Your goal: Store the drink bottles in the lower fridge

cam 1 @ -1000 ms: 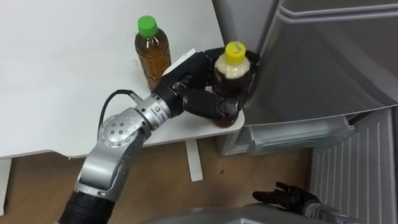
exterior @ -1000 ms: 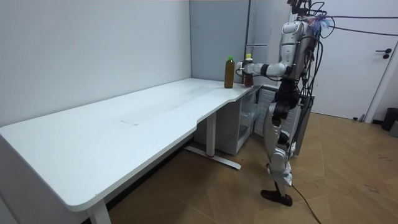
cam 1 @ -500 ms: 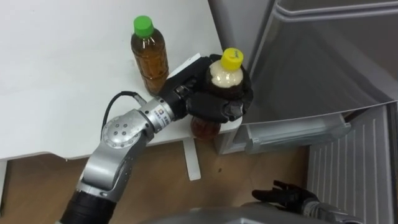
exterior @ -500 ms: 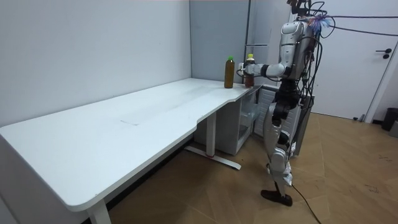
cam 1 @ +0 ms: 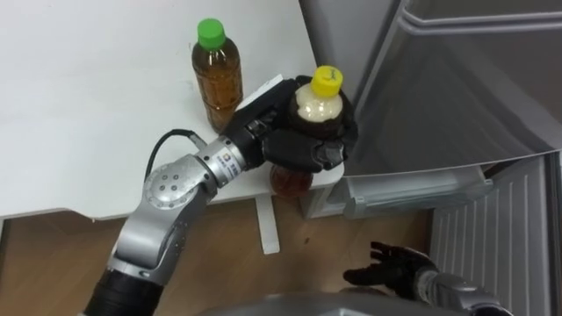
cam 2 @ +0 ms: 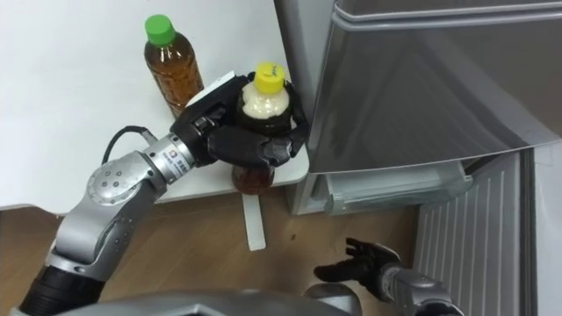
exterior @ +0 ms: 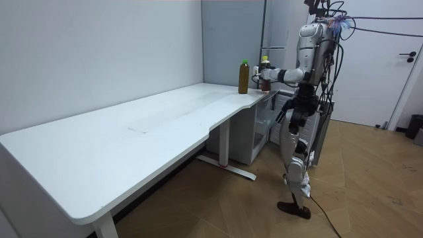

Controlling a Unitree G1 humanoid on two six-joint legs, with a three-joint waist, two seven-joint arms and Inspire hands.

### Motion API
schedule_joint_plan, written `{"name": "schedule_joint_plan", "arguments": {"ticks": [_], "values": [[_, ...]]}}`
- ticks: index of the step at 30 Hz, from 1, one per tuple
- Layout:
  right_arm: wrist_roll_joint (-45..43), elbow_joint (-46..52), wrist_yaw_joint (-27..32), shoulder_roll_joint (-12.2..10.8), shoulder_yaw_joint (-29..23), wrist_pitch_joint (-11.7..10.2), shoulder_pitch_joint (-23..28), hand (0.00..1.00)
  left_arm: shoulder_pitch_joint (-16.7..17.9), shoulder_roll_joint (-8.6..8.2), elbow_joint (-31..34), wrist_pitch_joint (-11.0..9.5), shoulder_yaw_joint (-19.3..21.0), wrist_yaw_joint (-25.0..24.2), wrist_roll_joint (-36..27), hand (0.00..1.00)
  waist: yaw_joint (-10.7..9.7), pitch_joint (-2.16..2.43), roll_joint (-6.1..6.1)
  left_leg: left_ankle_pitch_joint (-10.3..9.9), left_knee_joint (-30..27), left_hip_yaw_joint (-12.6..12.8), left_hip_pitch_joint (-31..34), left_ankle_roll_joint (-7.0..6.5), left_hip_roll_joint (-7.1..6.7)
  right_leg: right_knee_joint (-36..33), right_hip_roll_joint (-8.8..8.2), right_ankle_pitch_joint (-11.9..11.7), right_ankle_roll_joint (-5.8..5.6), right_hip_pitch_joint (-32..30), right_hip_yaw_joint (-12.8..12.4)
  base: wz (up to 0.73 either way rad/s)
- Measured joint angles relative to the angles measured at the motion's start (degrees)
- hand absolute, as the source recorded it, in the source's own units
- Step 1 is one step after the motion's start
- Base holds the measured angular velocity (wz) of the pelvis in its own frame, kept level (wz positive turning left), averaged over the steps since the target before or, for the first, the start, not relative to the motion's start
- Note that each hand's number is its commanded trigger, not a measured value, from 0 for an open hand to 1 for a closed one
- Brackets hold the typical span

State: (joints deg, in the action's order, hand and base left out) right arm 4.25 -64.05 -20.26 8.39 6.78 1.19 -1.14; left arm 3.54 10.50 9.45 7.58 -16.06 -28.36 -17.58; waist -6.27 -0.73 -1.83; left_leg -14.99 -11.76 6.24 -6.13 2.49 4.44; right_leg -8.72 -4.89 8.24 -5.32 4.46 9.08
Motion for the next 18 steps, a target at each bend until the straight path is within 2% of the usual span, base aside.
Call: {"name": "schedule_joint_plan", "arguments": {"ticks": [4,10,18], "values": [[-4.66,6.94,-3.10,0.01,1.47,0.24,0.63,0.00,0.09,0.08,-0.13,0.00,-0.11,-0.10,-1.31,1.00,0.45,0.00,0.03,0.01,-0.12,0.03,0.55,-0.01,-0.01,-0.11,0.00,-0.04,0.07,-0.64,-0.21,0.00],[-4.96,23.45,-9.25,0.21,5.98,1.39,4.43,0.00,0.14,0.75,-0.59,0.00,-2.57,-0.62,-9.79,1.00,0.57,0.03,-0.03,0.01,-0.10,0.28,0.49,-0.01,-0.01,-0.12,0.00,-0.07,0.11,-0.73,-0.52,-0.01],[-4.42,30.00,-15.05,0.67,6.72,2.72,5.82,0.00,0.96,2.18,-1.47,0.01,-4.55,-2.81,-13.98,1.00,1.14,-0.04,-0.45,0.01,-0.03,1.09,0.49,-0.01,0.00,-0.19,0.00,-0.07,0.11,-0.85,-0.87,-0.04]]}}
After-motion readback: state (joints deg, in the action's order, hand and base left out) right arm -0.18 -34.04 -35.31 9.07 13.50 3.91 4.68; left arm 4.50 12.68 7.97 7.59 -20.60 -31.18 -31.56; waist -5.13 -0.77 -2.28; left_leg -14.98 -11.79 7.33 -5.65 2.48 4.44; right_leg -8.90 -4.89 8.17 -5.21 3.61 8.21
